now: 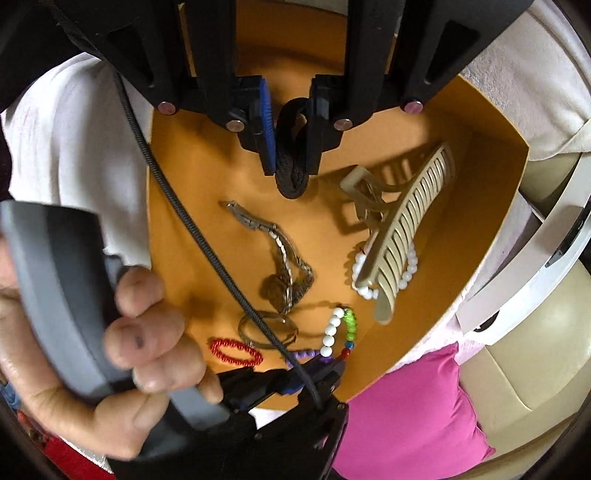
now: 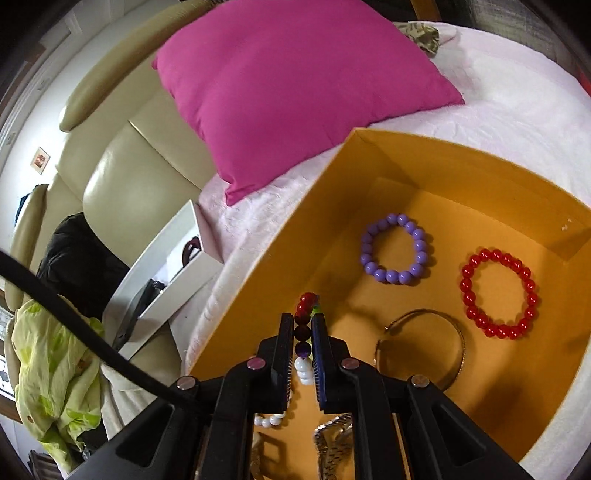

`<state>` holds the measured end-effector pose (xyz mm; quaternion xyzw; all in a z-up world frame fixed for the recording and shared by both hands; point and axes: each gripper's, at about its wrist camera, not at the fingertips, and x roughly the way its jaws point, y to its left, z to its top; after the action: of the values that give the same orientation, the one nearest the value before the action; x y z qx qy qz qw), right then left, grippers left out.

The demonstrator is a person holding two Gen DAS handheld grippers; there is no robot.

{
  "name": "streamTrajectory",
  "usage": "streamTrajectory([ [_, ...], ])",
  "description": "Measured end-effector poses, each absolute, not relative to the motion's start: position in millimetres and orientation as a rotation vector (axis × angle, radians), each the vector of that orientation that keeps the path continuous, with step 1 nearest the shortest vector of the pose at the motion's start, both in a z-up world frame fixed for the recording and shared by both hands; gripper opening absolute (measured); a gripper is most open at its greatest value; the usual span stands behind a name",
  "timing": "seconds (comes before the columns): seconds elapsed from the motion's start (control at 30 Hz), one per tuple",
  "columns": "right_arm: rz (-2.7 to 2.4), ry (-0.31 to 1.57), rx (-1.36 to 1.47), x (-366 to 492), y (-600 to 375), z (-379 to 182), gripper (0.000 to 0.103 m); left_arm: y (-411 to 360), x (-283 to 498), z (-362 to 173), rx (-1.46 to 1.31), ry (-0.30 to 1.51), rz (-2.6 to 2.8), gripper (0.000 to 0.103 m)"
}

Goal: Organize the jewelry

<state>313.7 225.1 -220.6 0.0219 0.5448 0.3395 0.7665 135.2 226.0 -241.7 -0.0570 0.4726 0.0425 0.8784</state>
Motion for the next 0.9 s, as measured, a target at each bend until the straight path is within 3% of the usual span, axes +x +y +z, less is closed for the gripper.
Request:
streamTrajectory([
  [0.07, 0.719, 1.203, 0.048, 315.7, 222.6, -221.6, 0.017, 225.2, 135.0, -241.9, -0.123, 1.003, 0.097, 0.027],
  [0.13, 0.719, 1.212, 0.075, 316.1, 216.6, -219.0, 0.030, 226.0, 132.7, -238.2, -0.112, 0.996, 0.124, 0.036],
  [0.27, 0.728, 1.161, 0.086, 308.4, 197.3, -201.8, 0.031, 227.5, 125.9, -224.4, -0.106, 0.962, 0.162, 0.064],
  [0.8, 0.757, 0.915, 0.148, 220.3, 41.1, -108.3, 0.031, 157.0, 90.8, -140.2, 0.125, 0.773, 0.243, 0.076],
  [0.9, 0.748, 0.858, 0.134, 194.7, 13.5, -90.9, 0.040, 145.6, 79.5, -120.3, 0.163, 0.719, 0.252, 0.082],
])
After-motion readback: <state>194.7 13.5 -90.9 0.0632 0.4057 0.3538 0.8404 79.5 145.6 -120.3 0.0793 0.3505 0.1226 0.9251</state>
